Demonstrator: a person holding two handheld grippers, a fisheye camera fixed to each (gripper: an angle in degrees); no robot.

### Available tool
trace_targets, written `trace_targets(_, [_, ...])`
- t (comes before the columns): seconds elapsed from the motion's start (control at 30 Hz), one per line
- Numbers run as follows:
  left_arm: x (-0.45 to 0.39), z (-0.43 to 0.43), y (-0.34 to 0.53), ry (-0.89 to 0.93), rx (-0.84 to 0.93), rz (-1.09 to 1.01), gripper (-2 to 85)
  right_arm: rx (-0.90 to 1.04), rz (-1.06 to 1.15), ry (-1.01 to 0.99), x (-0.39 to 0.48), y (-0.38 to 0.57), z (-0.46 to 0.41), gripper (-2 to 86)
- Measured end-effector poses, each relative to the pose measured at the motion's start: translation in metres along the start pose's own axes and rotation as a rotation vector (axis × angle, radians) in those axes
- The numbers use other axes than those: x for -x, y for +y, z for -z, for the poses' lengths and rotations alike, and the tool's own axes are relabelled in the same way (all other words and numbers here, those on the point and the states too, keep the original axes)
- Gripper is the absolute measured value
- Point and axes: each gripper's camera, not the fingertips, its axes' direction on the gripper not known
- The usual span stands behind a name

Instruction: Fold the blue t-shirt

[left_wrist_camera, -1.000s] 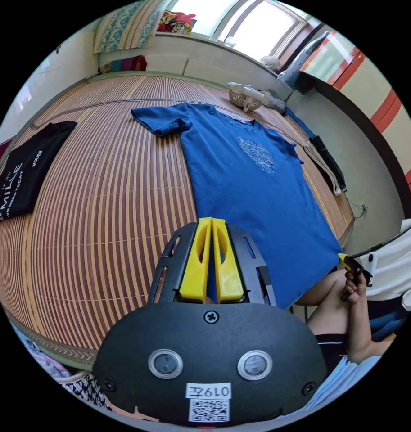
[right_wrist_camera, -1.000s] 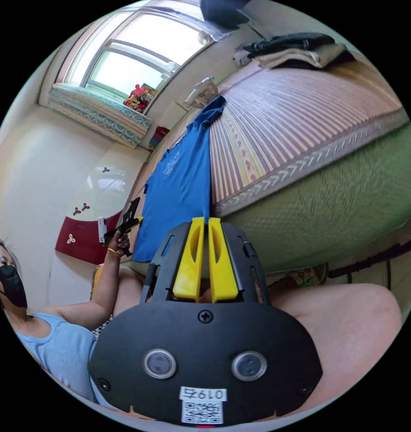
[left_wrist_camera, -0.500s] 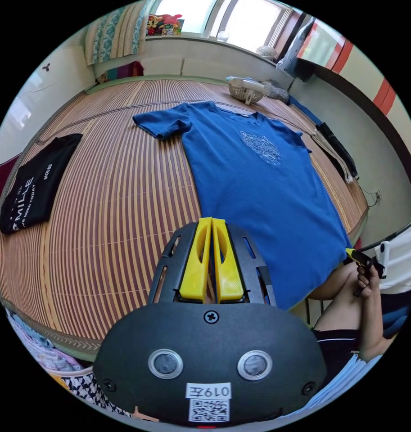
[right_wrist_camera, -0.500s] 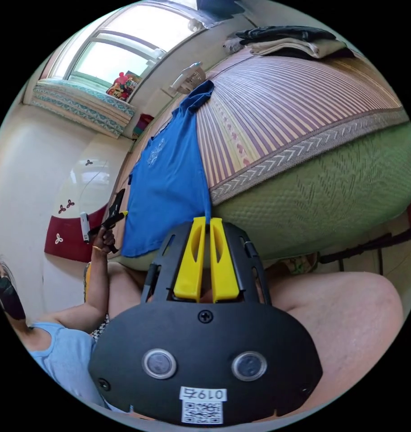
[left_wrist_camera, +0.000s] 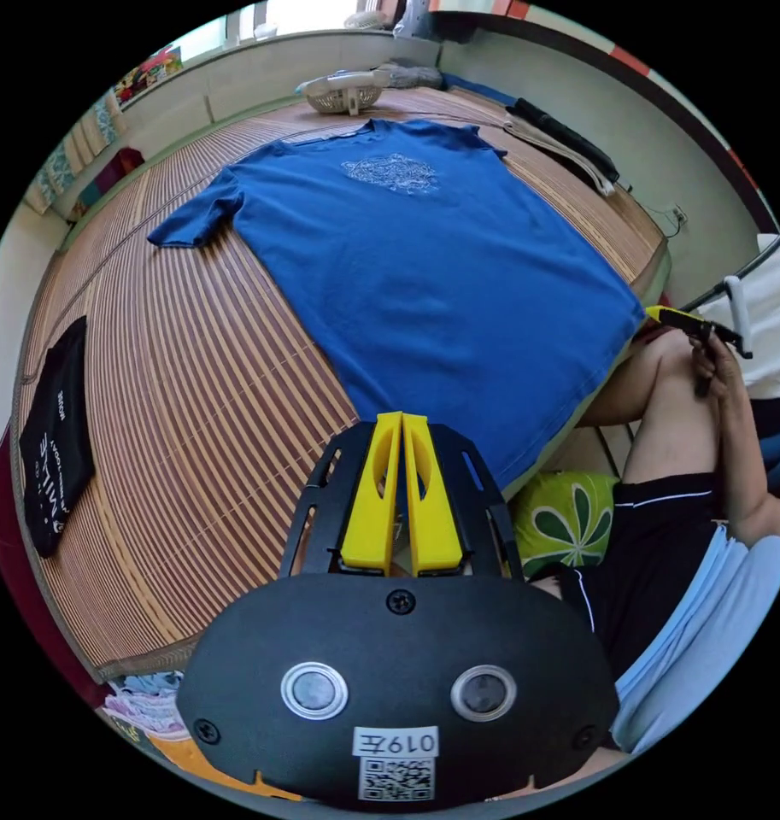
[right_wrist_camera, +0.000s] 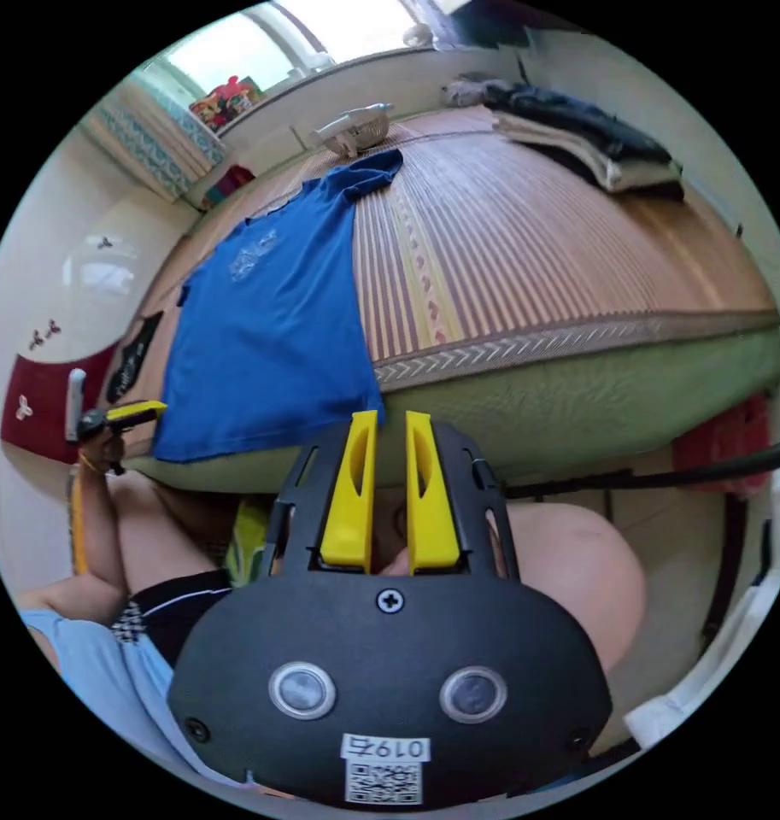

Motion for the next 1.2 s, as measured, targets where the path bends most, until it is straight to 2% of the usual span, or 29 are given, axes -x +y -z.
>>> trace_targets(0.07, [-0.005,0.0,-0.005,-0.014,0.011,-0.025,0.6,-0.042,0.062,0.111,0.026,-0.01,0.014,5.6])
trace_targets(0.27, [-0.013,-0.001,-0.013,-0.055,0.021,-0.06,0.7,-0.033,0.138,0.093,0.069,-0.055,-0.017,5.5])
trace_targets(0.5, [-0.007,-0.001,-0.015,-0.029,0.022,-0.056,0.8,0.0,0.055,0.062,0.055,-0.076,-0.064,5.5])
trace_targets(0.8, [-0.01,-0.007,-0.022,-0.05,0.047,-0.096,0.8,0.002,0.049,0.025,0.03,-0.075,-0.073,-0.6])
trace_targets(1.0, [-0.009,-0.009,-0.022,-0.052,0.044,-0.094,0.8,-0.022,-0.001,-0.077,0.001,-0.077,-0.078,0.4])
trace_targets(1.2, [-0.005,-0.011,-0.024,-0.053,0.047,-0.097,0.7,0.017,-0.052,-0.269,-0.045,-0.086,-0.088,2.8])
